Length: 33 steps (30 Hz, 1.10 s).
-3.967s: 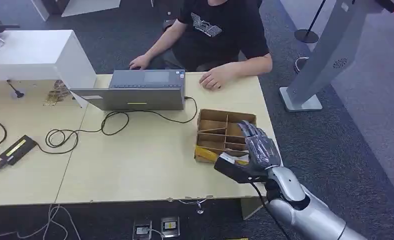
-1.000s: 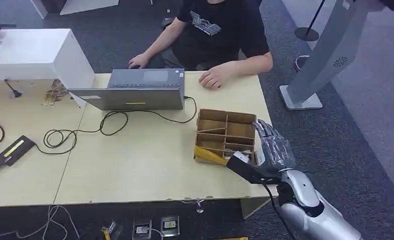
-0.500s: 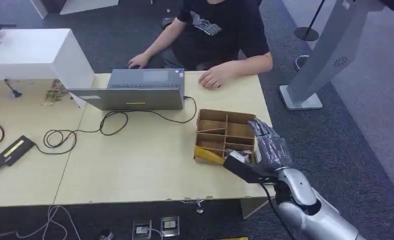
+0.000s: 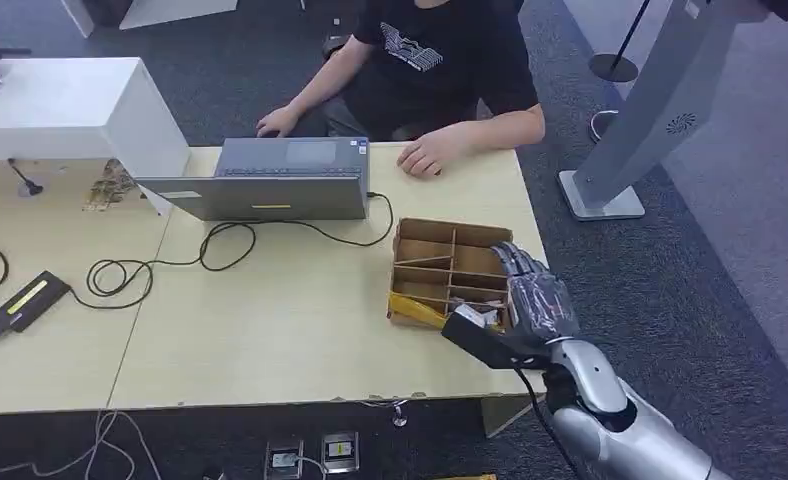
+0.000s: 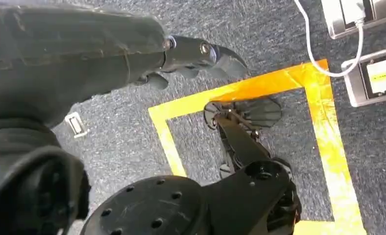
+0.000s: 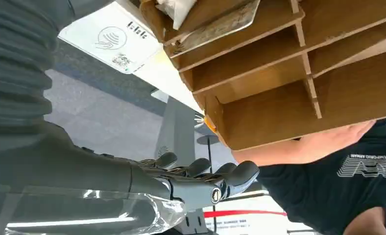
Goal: Pass the card to the sensor for recognition and then transmit it.
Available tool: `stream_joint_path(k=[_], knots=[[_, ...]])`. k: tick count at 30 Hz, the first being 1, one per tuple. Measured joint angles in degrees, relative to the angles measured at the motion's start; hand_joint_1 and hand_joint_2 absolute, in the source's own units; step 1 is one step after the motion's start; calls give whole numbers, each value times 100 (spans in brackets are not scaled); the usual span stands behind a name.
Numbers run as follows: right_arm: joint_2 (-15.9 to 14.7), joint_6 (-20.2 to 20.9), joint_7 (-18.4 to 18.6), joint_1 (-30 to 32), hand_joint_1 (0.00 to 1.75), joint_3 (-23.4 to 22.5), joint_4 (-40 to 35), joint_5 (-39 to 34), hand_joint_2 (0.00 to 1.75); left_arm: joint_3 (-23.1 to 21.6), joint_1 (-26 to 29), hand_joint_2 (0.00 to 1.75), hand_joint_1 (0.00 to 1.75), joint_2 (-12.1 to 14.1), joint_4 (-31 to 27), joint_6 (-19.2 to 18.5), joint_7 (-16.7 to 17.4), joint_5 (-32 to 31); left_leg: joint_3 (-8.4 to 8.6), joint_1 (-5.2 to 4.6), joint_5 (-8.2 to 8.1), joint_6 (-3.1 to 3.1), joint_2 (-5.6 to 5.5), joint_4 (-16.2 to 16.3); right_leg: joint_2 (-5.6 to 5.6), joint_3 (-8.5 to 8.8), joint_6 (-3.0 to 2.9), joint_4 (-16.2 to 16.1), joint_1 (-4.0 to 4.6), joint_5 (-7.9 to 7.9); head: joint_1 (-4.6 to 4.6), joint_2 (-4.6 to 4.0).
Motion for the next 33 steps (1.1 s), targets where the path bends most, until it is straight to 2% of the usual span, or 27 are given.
stream_joint_path(k=[20,33], knots=[[24,-142,-98,51,0,147,317,-61,175,-22,-21,0,0,-77,39,0,0,13,-1,0,0,0,0,0,-1,1,0,0,0,0,2,0],[166,-160,-149,51,0,149,656,-28,175,-162,-95,0,0,-192,44,0,0,-52,-1,0,0,0,0,0,-1,0,0,0,0,0,2,0]])
